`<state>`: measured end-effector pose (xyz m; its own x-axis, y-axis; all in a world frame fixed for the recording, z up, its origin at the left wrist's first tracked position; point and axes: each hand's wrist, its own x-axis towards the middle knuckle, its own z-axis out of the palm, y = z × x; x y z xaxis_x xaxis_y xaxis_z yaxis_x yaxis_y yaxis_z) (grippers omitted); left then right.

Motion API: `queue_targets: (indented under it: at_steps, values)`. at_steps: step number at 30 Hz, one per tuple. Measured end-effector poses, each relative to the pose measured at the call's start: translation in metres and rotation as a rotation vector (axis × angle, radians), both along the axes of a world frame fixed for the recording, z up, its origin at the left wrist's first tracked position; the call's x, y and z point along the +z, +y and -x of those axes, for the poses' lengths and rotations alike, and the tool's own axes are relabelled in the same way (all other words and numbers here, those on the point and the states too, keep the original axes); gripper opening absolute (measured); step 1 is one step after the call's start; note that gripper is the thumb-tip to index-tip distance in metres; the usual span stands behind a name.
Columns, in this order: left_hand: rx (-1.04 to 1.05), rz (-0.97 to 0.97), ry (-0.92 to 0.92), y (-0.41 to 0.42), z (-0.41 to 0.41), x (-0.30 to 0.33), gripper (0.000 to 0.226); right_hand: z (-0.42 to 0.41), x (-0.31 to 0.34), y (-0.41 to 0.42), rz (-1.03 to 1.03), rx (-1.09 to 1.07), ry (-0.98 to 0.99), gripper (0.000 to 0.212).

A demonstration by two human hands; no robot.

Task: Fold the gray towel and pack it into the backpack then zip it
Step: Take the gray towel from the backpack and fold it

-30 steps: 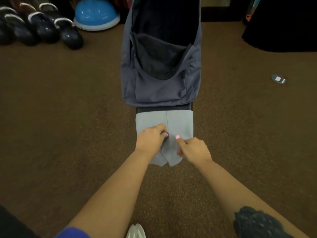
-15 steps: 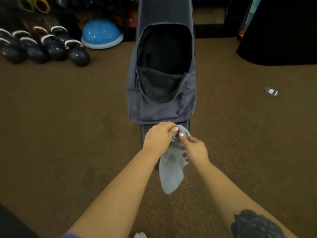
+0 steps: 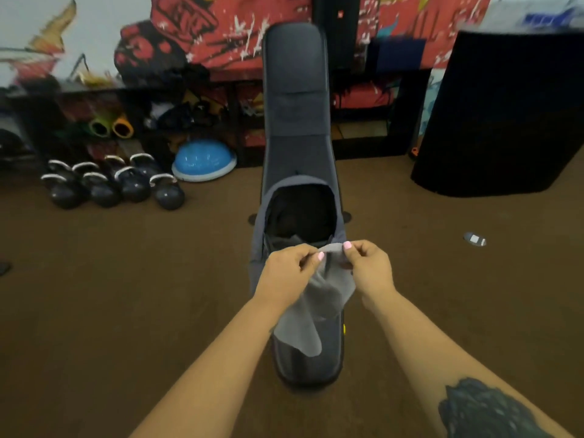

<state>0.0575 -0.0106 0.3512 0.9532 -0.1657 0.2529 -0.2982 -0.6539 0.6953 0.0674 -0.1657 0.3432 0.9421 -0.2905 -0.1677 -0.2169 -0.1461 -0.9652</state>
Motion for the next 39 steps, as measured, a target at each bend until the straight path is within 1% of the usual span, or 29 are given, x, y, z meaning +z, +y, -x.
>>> queue_targets:
  at_steps: [2, 5, 7, 8, 11, 14, 16, 19, 20, 21, 24, 26, 29, 31, 33, 34, 37, 39]
  values:
    - [-0.012, 0.017, -0.035, 0.001, 0.001, 0.028, 0.018, -0.003, 0.038, 0.001, -0.085, -0.008, -0.058, 0.016]
    - [-0.007, 0.033, -0.070, 0.002, 0.001, 0.065, 0.018, -0.006, 0.094, 0.006, -0.281, 0.020, -0.102, 0.013]
    - [-0.012, 0.028, -0.105, 0.003, -0.003, 0.085, 0.021, -0.009, 0.127, 0.010, -0.338, 0.044, -0.117, 0.014]
    - [-0.026, 0.020, -0.119, 0.003, -0.004, 0.095, 0.022, -0.011, 0.142, 0.012, -0.324, 0.051, -0.124, 0.015]
    - [-0.073, 0.013, -0.115, 0.008, -0.009, 0.123, 0.026, -0.017, 0.183, 0.019, -0.197, 0.085, -0.163, 0.021]
    - [-0.075, 0.102, -0.114, 0.018, -0.018, 0.151, 0.028, -0.026, 0.215, 0.024, -0.102, 0.122, -0.236, 0.020]
    - [-0.035, 0.193, -0.094, 0.027, -0.025, 0.164, 0.031, -0.031, 0.234, 0.028, -0.026, 0.141, -0.267, 0.019]
    - [0.040, 0.396, 0.031, 0.039, -0.036, 0.165, 0.035, -0.039, 0.252, 0.030, -0.027, 0.166, -0.306, 0.014]
    - [0.071, 0.413, 0.092, 0.043, -0.039, 0.160, 0.037, -0.043, 0.257, 0.031, -0.037, 0.178, -0.327, 0.014]
    - [0.102, 0.394, 0.156, 0.047, -0.042, 0.152, 0.038, -0.045, 0.262, 0.031, -0.039, 0.193, -0.347, 0.016]
    - [0.165, 0.257, 0.361, 0.053, -0.052, 0.129, 0.041, -0.055, 0.277, 0.030, -0.024, 0.225, -0.372, 0.018]
    - [0.176, 0.253, 0.509, 0.049, -0.057, 0.125, 0.050, -0.061, 0.287, 0.028, -0.024, 0.251, -0.383, 0.023]
    - [0.067, 0.309, 0.797, 0.039, -0.062, 0.129, 0.075, -0.072, 0.300, 0.025, 0.020, 0.273, -0.391, 0.026]
    - [-0.053, 0.325, 0.893, 0.034, -0.067, 0.130, 0.088, -0.079, 0.309, 0.023, 0.043, 0.305, -0.401, 0.027]
    - [-0.161, 0.410, 0.954, 0.027, -0.075, 0.124, 0.102, -0.084, 0.317, 0.019, 0.043, 0.339, -0.409, 0.027]
    - [-0.216, 0.487, 0.973, 0.022, -0.077, 0.124, 0.105, -0.084, 0.322, 0.016, 0.024, 0.353, -0.414, 0.027]
    - [-0.286, 0.840, 0.969, 0.001, -0.084, 0.129, 0.111, -0.089, 0.332, 0.004, -0.063, 0.356, -0.424, 0.027]
    - [-0.328, 1.061, 0.898, -0.011, -0.087, 0.135, 0.111, -0.093, 0.336, -0.006, -0.096, 0.312, -0.426, 0.027]
